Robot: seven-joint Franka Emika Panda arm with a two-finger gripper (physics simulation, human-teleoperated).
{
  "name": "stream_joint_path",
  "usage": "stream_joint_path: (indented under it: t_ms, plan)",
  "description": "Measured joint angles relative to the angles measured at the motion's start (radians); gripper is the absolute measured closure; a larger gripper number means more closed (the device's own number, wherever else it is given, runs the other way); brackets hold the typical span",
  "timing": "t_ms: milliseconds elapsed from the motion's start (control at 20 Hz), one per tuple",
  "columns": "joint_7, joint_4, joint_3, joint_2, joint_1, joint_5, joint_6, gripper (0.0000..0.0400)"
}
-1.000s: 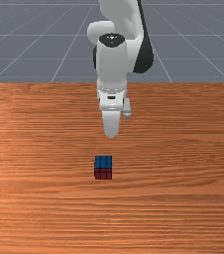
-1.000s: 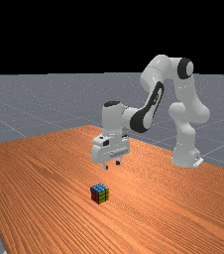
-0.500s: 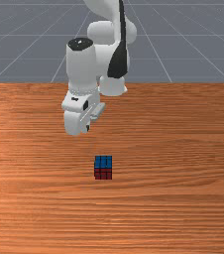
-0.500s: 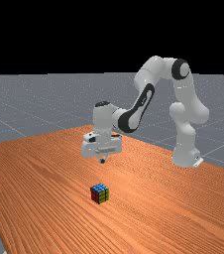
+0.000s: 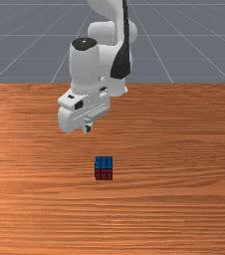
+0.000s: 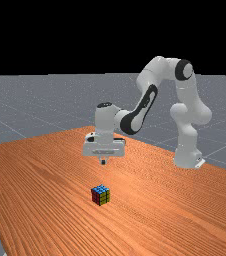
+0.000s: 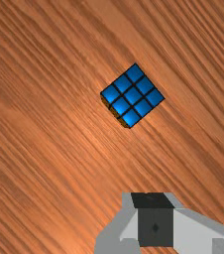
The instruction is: Rotate the cube till the blue face upward
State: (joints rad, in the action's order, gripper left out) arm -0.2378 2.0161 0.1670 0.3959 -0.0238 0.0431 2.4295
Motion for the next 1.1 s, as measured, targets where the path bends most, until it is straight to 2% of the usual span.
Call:
stream_joint_path:
  t_ms: [1100]
  plan:
    - [0.861, -0.013, 0.169, 0.021, -0.173, 0.026, -0.014, 0.0400]
